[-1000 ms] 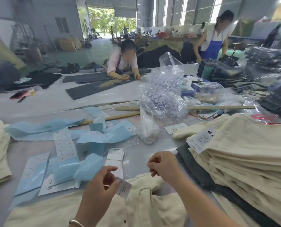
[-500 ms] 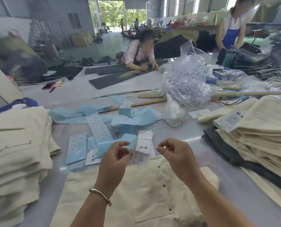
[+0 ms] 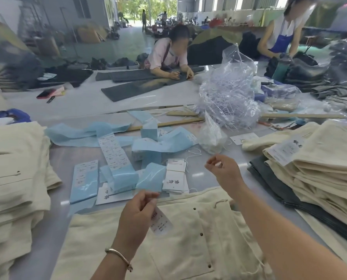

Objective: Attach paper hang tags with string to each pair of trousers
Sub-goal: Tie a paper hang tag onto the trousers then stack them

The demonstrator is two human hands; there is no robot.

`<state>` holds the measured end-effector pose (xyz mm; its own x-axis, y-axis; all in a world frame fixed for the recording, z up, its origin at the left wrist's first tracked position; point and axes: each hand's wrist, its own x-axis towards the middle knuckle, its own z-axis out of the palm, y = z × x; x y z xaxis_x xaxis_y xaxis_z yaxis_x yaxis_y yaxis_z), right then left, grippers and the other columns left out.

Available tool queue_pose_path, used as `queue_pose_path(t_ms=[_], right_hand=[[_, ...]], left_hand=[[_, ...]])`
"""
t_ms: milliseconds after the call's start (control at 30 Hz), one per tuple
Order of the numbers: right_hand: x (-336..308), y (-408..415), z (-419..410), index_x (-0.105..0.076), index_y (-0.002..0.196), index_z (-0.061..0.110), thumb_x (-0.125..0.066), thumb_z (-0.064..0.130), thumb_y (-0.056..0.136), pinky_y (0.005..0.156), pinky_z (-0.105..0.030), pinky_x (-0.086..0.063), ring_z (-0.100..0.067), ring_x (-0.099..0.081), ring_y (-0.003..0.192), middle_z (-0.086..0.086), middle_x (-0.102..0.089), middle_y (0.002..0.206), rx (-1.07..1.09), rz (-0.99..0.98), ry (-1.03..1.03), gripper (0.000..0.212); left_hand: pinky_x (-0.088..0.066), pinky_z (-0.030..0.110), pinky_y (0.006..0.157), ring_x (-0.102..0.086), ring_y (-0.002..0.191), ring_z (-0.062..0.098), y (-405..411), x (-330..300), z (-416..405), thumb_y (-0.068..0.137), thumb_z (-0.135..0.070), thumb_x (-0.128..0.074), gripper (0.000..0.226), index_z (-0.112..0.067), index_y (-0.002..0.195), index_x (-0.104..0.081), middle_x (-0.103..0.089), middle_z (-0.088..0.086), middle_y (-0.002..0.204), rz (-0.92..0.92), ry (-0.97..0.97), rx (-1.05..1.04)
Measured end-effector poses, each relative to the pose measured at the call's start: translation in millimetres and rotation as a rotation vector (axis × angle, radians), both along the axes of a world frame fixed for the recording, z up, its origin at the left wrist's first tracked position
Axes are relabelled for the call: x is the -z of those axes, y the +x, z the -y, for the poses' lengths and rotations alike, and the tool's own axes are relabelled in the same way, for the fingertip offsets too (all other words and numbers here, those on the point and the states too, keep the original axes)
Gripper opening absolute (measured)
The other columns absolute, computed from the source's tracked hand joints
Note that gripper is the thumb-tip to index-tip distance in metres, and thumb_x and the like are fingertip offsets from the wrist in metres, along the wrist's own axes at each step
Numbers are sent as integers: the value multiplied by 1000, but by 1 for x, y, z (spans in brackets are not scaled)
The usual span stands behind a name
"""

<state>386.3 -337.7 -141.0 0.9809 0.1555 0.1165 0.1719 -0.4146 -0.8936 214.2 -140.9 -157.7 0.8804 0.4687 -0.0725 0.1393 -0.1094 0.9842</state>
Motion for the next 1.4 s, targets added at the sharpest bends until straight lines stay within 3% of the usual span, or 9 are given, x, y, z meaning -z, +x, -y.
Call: queue_pose_path(t_ms=[133, 233, 467, 567, 667, 867, 1167, 1300, 1400], right_hand=[[35, 19, -13, -65, 81, 25, -65, 18, 87, 74, -29, -39, -15, -55, 91, 1, -56, 102, -8, 0, -427, 10], [57, 22, -21, -64, 112, 27, -55, 19, 92, 82, -29, -44, -17, -45, 116, 2, -49, 122, -54, -25, -744, 23], [82, 22, -69, -54, 134, 23, -64, 39, 89, 107, -32, -28, -16, -38, 134, 6, -49, 143, -491, 315, -826, 49], [89, 30, -80, -60, 122, 20, -61, 43, 89, 97, -30, -32, -19, -51, 122, 3, -60, 128, -576, 441, -992, 40], [94, 35, -80, -60, 105, 16, -60, 39, 89, 85, -28, -32, -22, -57, 105, 1, -66, 109, -593, 445, -1046, 28], [92, 45, -78, -67, 101, 17, -53, 45, 92, 85, -29, -39, -20, -58, 102, 3, -66, 106, -684, 454, -1049, 32], [90, 46, -78, -65, 105, 19, -51, 49, 94, 84, -29, -40, -21, -60, 101, 2, -69, 108, -663, 474, -1061, 35], [89, 48, -77, -70, 99, 18, -55, 49, 91, 73, -25, -32, -24, -62, 94, 0, -72, 100, -658, 460, -1009, 35], [89, 49, -75, -71, 100, 19, -56, 47, 92, 75, -27, -38, -25, -62, 93, 2, -72, 100, -639, 424, -1000, 33]], left_hand=[[-46, 20, 64, -54, 67, 13, -1, 12, -9, 93, -6, -57, 25, -26, 87, -71, -61, 3, 71, -49, 29, -21], [-46, 26, 67, -55, 68, 15, -1, 19, -15, 93, -7, -58, 25, -26, 87, -71, -61, 5, 71, -76, 22, -30], [-43, 16, 62, -53, 63, 6, 5, 33, -14, 94, -2, -54, 28, -24, 89, -71, -62, 1, 72, -133, -24, -67], [-43, 10, 58, -52, 60, 1, 12, 33, -11, 94, -3, -54, 27, -23, 90, -72, -59, 1, 71, -150, -51, -83], [-43, 9, 57, -53, 59, 0, 17, 32, -10, 94, -4, -54, 25, -22, 91, -71, -57, 1, 70, -151, -80, -82], [-42, 9, 58, -53, 60, 1, 21, 37, -10, 95, -4, -53, 25, -22, 92, -71, -52, -11, 58, -195, -74, -74], [-45, 10, 60, -56, 63, 1, 24, 42, -9, 96, -8, -53, 25, -26, 92, -70, -53, 3, 68, -232, -70, -65], [-45, 10, 60, -54, 66, 6, 25, 43, -10, 96, -8, -53, 25, -26, 91, -70, -50, 3, 67, -224, -72, -63], [-45, 9, 60, -55, 69, 9, 24, 44, -9, 96, -8, -53, 25, -26, 92, -70, -49, 4, 68, -229, -70, -56]])
